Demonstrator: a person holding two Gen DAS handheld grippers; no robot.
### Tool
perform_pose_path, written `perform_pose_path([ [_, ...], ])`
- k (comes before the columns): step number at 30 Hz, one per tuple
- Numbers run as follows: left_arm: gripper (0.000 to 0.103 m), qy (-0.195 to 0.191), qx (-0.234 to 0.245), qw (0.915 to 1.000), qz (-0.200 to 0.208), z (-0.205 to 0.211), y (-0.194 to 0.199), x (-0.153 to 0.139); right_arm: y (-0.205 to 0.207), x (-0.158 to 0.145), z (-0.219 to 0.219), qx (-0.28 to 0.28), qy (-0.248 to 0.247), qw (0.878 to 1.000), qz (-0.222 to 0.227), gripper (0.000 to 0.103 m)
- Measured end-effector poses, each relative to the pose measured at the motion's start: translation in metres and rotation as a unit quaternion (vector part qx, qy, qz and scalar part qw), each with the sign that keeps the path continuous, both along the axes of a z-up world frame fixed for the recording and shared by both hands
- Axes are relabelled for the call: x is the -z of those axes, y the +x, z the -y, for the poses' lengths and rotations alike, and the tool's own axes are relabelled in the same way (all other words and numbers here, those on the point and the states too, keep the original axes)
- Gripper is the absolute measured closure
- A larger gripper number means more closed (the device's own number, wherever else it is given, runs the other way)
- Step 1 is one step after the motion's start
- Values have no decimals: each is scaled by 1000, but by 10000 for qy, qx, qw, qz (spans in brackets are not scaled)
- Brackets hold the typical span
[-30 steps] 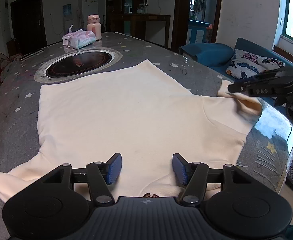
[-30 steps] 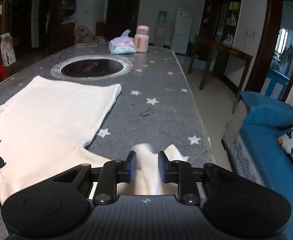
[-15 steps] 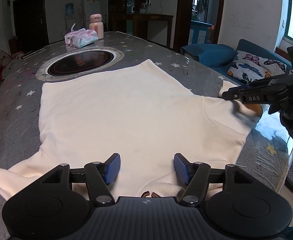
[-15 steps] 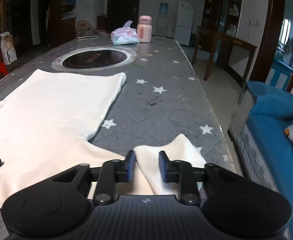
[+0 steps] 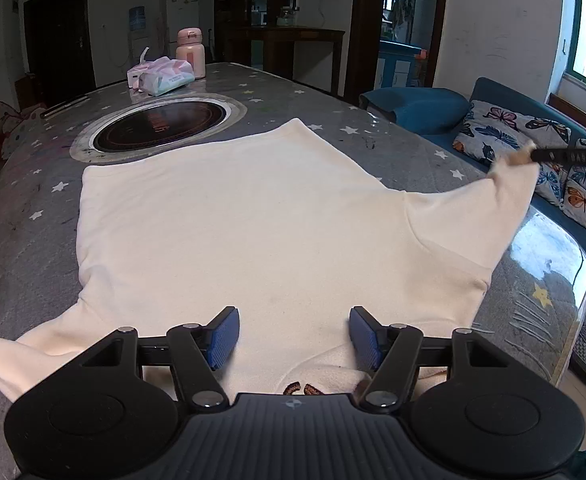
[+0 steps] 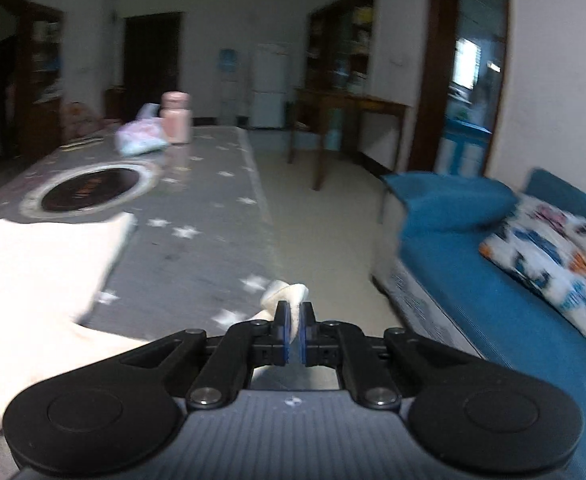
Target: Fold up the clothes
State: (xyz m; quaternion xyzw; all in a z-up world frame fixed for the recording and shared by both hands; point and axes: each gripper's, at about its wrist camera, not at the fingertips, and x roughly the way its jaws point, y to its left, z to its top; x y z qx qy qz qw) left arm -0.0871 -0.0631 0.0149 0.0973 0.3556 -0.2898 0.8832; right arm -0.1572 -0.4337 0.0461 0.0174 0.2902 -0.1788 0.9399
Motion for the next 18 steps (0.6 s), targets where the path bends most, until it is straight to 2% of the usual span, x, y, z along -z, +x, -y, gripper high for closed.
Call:
perform_pose_path([
  [3,38,-18,-10,10000,-22,-1,0,0,-9,12,13,387,46,9990,-204,92],
  [6,38,-8,-9,10000,-24,0,0,0,-14,16,16,501,86,9984,-249,90],
  [8,37,-7,-18,10000,-26,1,0,0,-12,13,14,410,60,9990,-162,90],
  [11,37,-16,-40,10000,-27,1,-1,0,1,13,8,93,128,9998,-155,83],
  [15,37,-60,-90,9999,-67,-2,-2,-1,25,23,0,-336,248,9985,-347,82],
  [18,37,-78,-158,9998,-102,-6,-1,-2,42,35,-3,-394,285,9974,-535,76],
])
